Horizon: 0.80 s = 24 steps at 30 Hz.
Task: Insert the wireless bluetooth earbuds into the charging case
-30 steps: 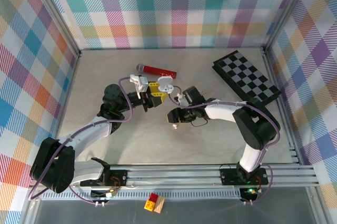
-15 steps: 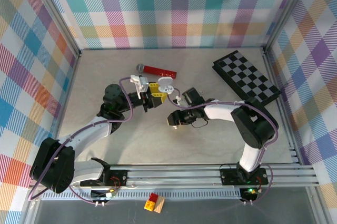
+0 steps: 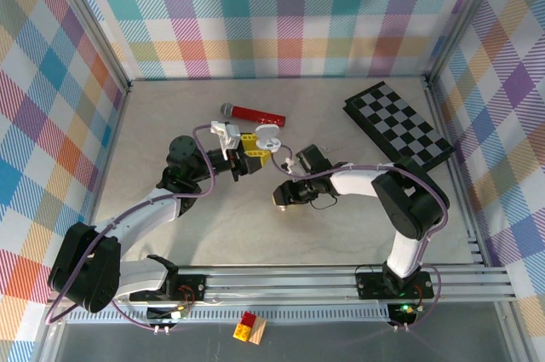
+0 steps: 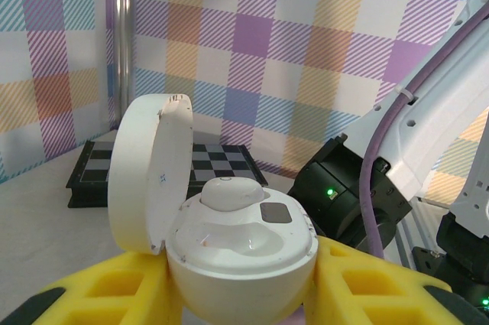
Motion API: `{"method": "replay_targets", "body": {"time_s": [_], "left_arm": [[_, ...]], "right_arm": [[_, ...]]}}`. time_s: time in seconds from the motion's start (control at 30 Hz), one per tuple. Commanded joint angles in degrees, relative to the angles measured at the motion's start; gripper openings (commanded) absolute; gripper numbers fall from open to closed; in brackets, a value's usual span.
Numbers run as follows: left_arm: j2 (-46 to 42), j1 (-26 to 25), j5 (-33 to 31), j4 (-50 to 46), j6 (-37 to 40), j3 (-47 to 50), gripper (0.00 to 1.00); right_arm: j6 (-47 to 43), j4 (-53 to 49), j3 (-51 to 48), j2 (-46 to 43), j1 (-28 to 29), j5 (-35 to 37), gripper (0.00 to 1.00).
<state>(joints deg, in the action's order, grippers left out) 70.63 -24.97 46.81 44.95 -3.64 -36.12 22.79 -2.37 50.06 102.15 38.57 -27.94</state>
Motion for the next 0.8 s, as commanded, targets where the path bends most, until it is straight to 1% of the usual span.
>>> {"method": "replay_targets", "body": {"time_s": [0.0, 0.23, 0.37, 0.6, 0.67, 0.77], "left_arm": [[-1.53, 0.63, 0.53, 0.95, 0.48, 0.52, 0.39], [-1.64, 0.63, 0.49, 1.03, 0.39, 0.52, 0.39], [-1.61, 0.63, 0.53, 0.69, 0.56, 0.51, 0.39], [-1.53, 0.63, 0.54, 0.73, 0.76, 0.51, 0.39], [-1.50, 0.63, 0.48, 0.66, 0.82, 0.51, 0.39], [-1.51, 0.63, 0.42, 0.49, 0.85, 0.69, 0.39]], "right_arm": [[-1.28, -1.76, -1.87, -2.05, 0.54, -0.97, 0.38], [-1.24, -1.06, -2.06, -1.96, 0.72, -2.02, 0.32], [-1.10, -0.79, -2.16, -1.85, 0.81, -2.61, 0.30], [-1.34, -1.57, -1.99, -0.55, 0.90, -1.29, 0.27], [-0.92, -1.95, -1.90, -0.46, 0.89, -0.46, 0.23], [-1.00, -2.72, -1.71, -0.63, 0.90, 0.38, 0.22]]}}
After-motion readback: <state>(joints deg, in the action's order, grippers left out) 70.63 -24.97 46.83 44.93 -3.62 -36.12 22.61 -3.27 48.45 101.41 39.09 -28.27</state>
